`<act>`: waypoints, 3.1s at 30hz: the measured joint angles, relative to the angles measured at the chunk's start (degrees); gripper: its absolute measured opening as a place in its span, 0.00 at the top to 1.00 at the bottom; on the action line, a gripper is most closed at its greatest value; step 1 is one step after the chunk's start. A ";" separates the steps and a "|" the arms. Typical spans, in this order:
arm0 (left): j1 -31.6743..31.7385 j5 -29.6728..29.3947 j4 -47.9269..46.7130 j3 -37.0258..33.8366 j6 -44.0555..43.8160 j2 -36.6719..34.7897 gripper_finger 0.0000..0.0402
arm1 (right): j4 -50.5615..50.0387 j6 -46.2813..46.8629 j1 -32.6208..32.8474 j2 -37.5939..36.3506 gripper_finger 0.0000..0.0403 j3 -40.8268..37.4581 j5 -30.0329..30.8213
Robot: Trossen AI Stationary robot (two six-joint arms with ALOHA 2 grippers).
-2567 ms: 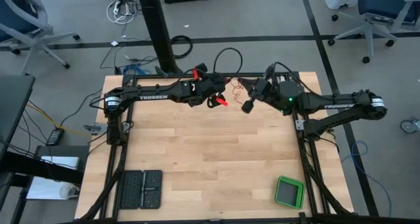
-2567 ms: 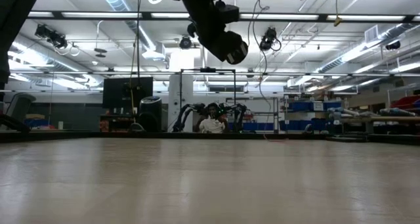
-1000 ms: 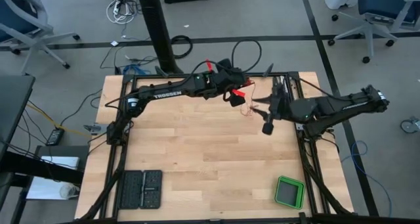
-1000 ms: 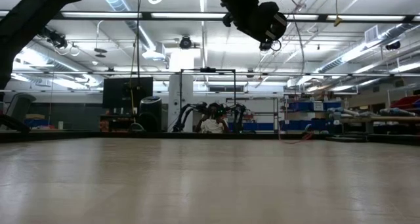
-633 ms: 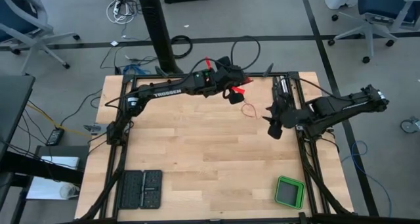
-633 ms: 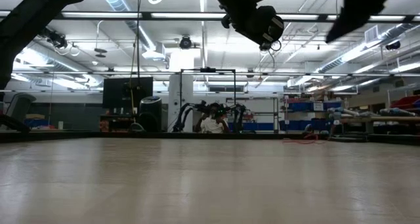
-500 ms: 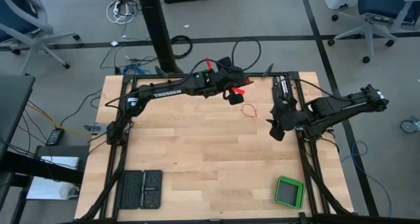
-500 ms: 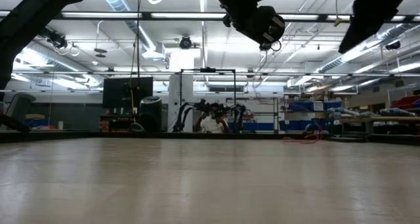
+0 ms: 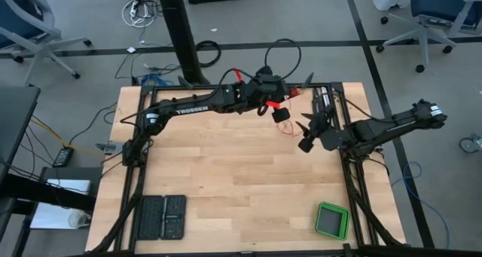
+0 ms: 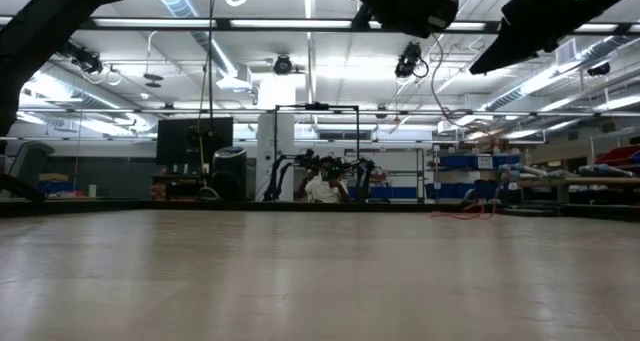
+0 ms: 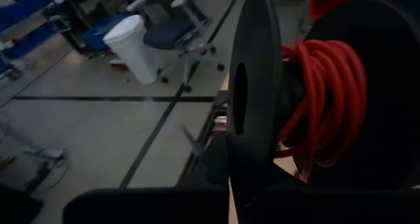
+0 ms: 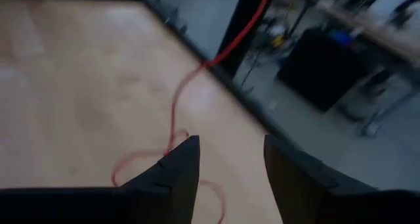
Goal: Coil cords
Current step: Coil the red wire cable onto the black spool
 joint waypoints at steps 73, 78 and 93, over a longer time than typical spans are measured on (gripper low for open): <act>-1.91 7.95 5.78 0.00 -2.42 -0.05 0.99 | 31.90 -15.63 -11.18 -10.05 0.72 -19.56 -22.12; -1.93 8.00 6.19 0.00 -2.41 -0.05 0.99 | 32.13 -14.96 -11.42 -9.33 0.72 -19.56 -25.08; -2.04 8.51 8.03 0.00 -2.38 -0.05 0.99 | 31.92 -14.52 -14.02 -4.27 0.77 -19.56 -25.48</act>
